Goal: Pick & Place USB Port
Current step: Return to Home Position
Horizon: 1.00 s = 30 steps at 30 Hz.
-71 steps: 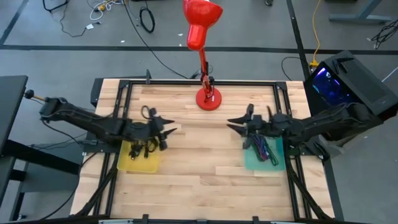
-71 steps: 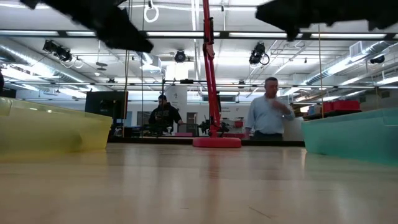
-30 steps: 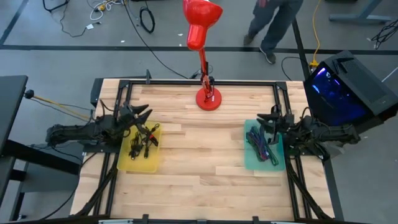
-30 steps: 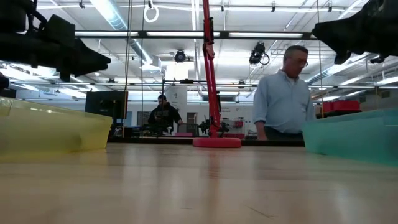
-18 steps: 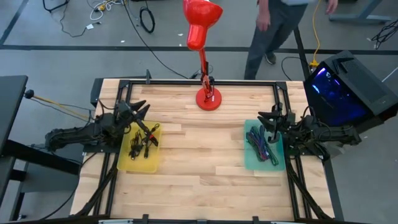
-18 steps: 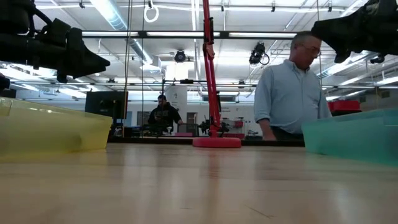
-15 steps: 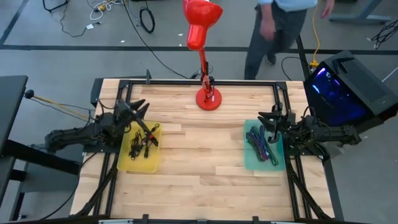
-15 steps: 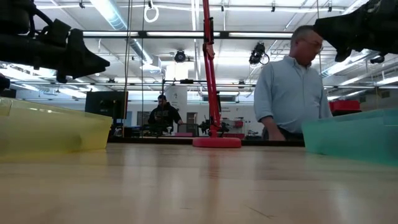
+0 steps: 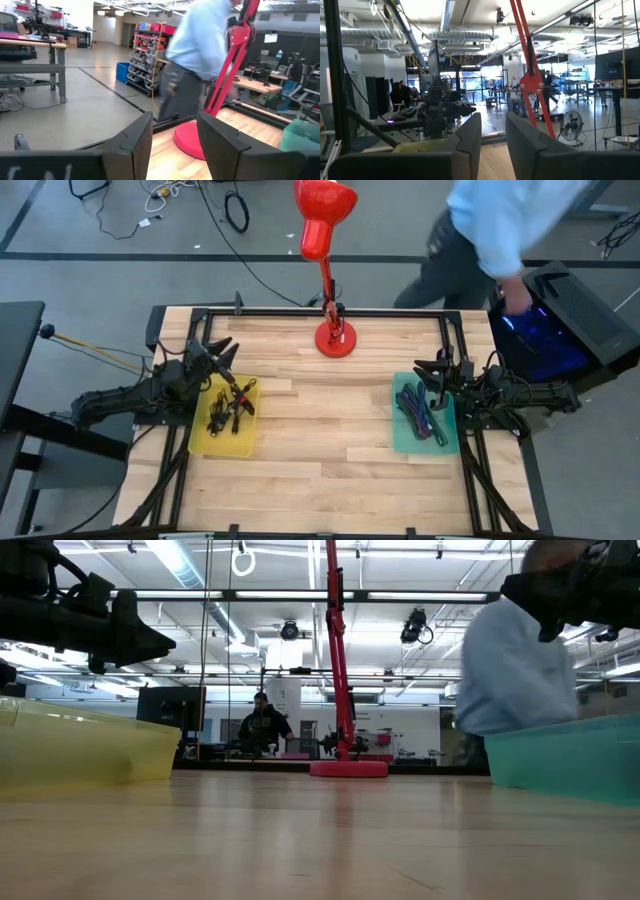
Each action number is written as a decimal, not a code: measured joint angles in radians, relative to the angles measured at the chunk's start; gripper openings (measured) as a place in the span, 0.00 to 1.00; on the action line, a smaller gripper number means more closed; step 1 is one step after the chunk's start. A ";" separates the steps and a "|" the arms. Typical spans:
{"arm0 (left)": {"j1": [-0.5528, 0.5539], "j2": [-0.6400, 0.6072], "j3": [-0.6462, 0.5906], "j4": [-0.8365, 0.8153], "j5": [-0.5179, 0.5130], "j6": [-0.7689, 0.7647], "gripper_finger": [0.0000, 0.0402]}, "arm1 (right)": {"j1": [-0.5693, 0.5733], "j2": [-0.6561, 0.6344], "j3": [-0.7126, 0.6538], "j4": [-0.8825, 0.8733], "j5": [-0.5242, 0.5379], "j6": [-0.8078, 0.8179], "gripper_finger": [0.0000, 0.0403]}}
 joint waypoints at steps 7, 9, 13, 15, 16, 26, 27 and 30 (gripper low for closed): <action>0.022 -0.001 0.000 0.001 -0.001 0.000 0.40 | 0.000 0.000 0.000 0.000 0.000 0.000 0.23; 0.022 -0.001 -0.001 0.001 0.000 0.000 0.40 | 0.000 0.000 0.000 0.000 0.000 0.000 0.23; 0.022 -0.001 -0.001 0.001 0.000 0.000 0.40 | 0.000 0.000 0.000 0.000 0.000 0.000 0.23; 0.022 0.001 -0.001 0.002 0.000 0.000 0.40 | 0.000 0.000 0.000 0.000 0.000 0.000 0.23; 0.022 0.002 -0.001 0.002 0.000 0.000 0.40 | 0.000 0.000 0.000 0.000 0.000 0.000 0.23; 0.022 0.002 -0.001 0.002 0.000 0.000 0.40 | 0.000 0.000 0.000 0.000 0.000 0.000 0.23; 0.022 0.002 -0.001 0.002 0.000 0.000 0.40 | 0.000 0.000 0.000 0.000 0.000 0.000 0.23; 0.022 0.002 -0.001 0.002 0.000 0.000 0.40 | 0.000 0.000 0.000 0.000 0.000 0.000 0.23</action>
